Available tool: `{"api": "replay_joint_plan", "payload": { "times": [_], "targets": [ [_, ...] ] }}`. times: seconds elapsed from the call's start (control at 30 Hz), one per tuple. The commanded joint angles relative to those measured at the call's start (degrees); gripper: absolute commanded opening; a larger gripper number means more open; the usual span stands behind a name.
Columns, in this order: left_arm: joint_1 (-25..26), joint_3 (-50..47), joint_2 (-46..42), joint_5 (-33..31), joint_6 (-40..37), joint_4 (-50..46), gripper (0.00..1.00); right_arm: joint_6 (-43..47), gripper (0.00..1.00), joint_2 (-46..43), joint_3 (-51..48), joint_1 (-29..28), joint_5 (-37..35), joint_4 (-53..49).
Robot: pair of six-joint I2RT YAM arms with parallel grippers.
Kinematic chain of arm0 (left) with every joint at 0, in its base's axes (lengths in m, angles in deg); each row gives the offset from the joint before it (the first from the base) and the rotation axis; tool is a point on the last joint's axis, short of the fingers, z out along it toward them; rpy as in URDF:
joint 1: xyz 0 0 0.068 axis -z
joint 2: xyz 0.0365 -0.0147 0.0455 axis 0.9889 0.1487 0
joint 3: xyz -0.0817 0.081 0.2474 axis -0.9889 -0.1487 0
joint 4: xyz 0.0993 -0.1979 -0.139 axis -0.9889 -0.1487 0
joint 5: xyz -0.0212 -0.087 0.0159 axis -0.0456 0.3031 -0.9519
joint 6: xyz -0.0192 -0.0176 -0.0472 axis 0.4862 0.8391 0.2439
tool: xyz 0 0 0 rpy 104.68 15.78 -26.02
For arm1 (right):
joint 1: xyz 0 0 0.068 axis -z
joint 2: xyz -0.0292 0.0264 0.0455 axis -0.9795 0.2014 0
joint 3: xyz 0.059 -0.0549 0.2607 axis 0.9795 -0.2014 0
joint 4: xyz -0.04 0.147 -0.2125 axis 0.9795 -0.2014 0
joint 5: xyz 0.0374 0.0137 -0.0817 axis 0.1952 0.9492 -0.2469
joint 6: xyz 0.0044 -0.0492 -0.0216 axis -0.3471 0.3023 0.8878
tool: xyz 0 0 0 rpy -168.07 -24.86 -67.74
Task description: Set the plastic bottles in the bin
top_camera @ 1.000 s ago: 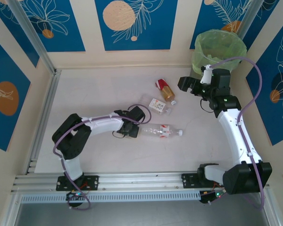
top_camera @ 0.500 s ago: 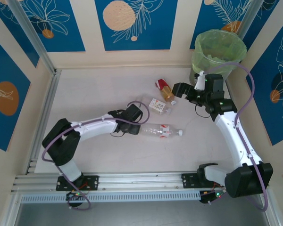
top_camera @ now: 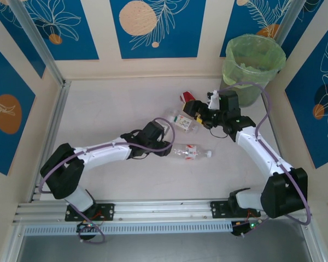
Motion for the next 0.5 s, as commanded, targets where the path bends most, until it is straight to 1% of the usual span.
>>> {"api": "replay_joint_plan", "payload": {
  "times": [0.0, 0.1, 0.2, 0.3, 0.37, 0.47],
  "targets": [
    [1.5, -0.5, -1.6, 3.3, -1.9, 4.7, 0.47, -2.7, 0.97, 1.6, -2.1, -0.7, 1.2, 4.9],
    [2.3, -0.6, -1.8, 3.7, -2.2, 6.0, 0.47, -3.2, 0.93, 3.7, -2.2, -1.2, 1.9, 6.3],
    [2.8, -1.1, -2.2, 4.2, -2.0, 7.6, 0.47, -4.3, 0.87, 5.0, -3.0, -2.0, -1.0, 7.0],
    [3.1, -1.5, -2.2, 6.0, -1.7, 9.1, 0.47, -4.3, 0.84, 6.6, -3.6, -2.8, -0.3, 9.8],
    [3.4, -1.5, -2.1, 5.9, -1.6, 9.4, 0.47, -4.0, 0.82, 7.5, -3.6, -3.2, 0.0, 10.9],
    [3.6, -1.7, -1.9, 5.5, -1.1, 10.1, 0.47, -3.7, 0.75, 8.4, -3.9, -3.5, -0.1, 12.6]
  ]
}}
